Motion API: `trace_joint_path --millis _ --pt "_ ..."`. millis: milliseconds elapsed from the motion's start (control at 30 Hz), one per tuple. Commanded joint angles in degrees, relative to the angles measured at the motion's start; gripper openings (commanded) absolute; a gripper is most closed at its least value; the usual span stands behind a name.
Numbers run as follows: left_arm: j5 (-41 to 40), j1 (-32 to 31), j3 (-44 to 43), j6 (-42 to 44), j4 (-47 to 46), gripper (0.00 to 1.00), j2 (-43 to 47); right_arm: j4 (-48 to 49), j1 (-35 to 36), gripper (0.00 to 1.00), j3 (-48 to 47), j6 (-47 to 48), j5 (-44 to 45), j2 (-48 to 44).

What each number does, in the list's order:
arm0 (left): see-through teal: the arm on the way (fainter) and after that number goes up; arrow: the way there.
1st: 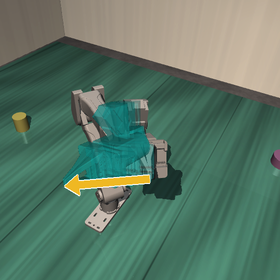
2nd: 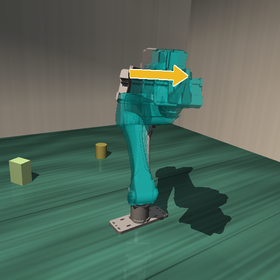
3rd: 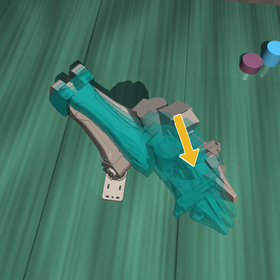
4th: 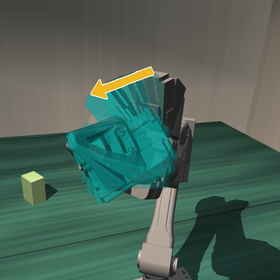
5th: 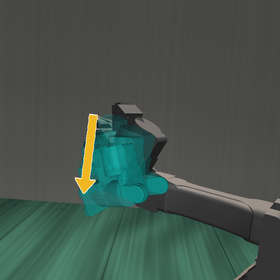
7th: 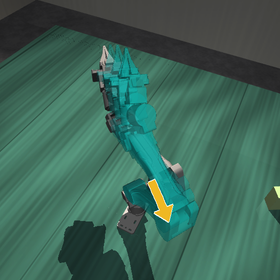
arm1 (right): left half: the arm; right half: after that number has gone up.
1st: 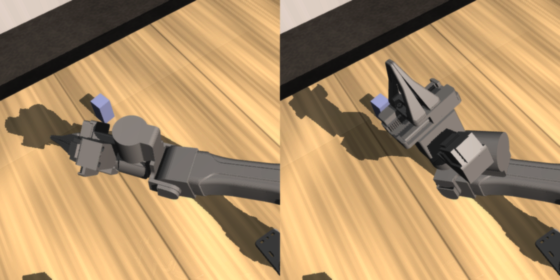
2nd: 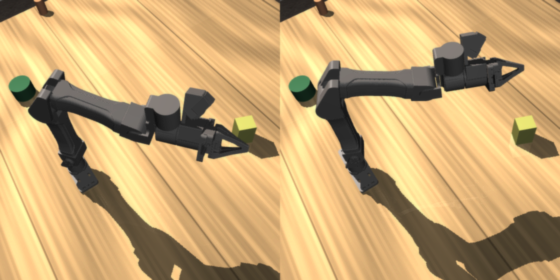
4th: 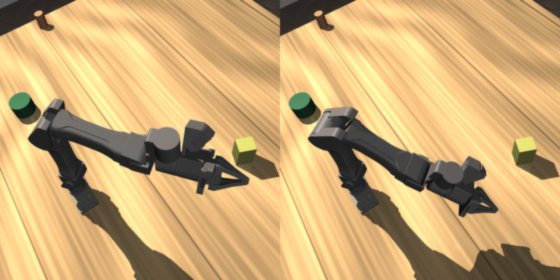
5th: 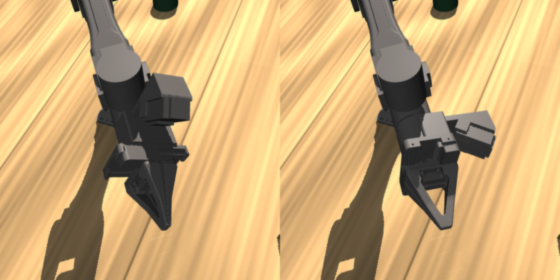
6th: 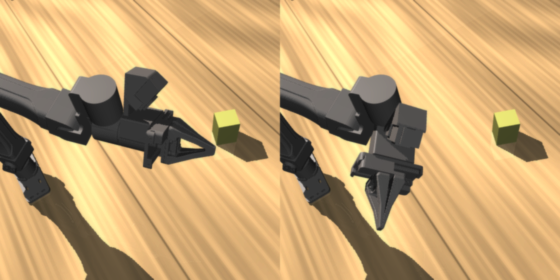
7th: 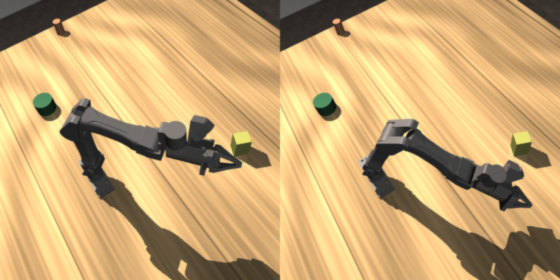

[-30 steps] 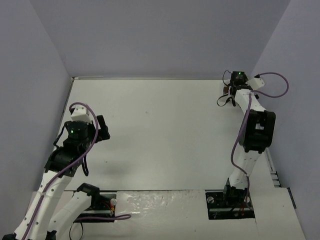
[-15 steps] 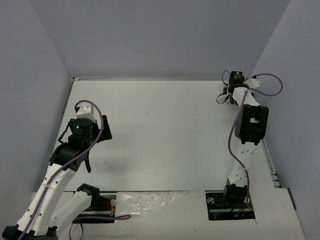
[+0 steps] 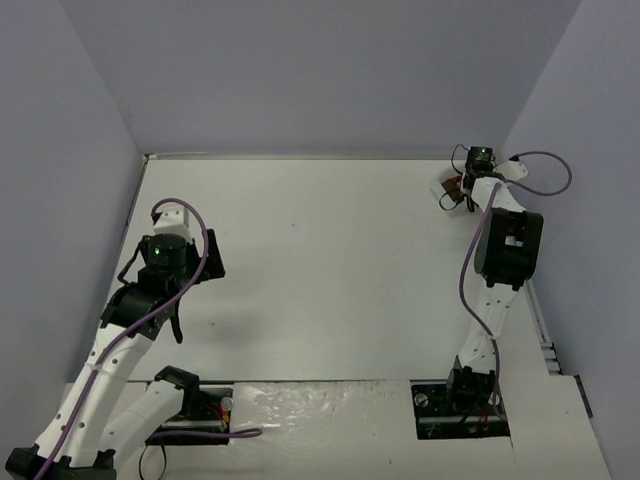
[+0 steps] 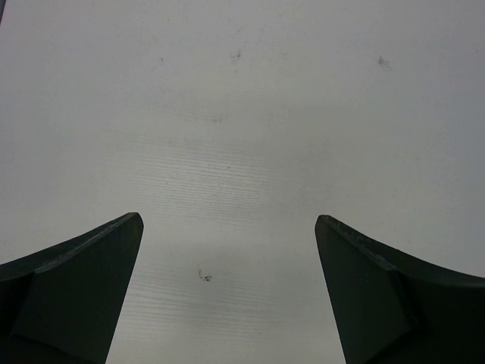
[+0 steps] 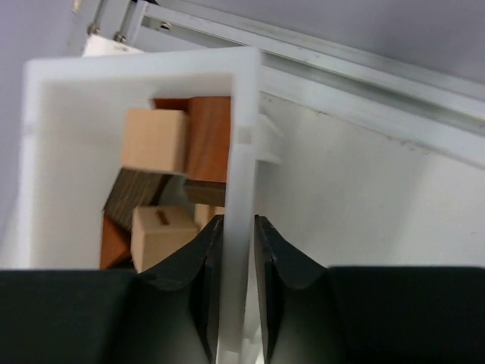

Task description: Build the wood block tower

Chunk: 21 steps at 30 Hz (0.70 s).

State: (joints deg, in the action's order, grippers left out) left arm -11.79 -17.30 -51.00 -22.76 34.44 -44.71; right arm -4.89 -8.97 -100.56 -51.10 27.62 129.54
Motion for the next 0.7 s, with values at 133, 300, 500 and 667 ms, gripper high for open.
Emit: trace_joint_path --millis 133,300,500,667 --pt "-0.07 -0.28 -3.32 1.68 -2.16 0.97 0.35 0.05 2.08 0.01 6.82 12.3 -0.78 -13.07" --pt "0.59 -0.37 -3.85 1.87 -3.27 0.97 0.58 0.05 8.17 0.0 14.71 24.35 -0.87 -20.39" --pt "2.49 -0.54 -2.17 -0.53 -5.69 0.96 -0.21 0.14 18.41 0.0 25.79 34.61 3.96 -28.48" --pt "4.79 -0.82 -0.22 -2.14 -8.15 0.96 -2.24 0.09 29.21 0.0 30.89 43.52 11.22 -32.01"
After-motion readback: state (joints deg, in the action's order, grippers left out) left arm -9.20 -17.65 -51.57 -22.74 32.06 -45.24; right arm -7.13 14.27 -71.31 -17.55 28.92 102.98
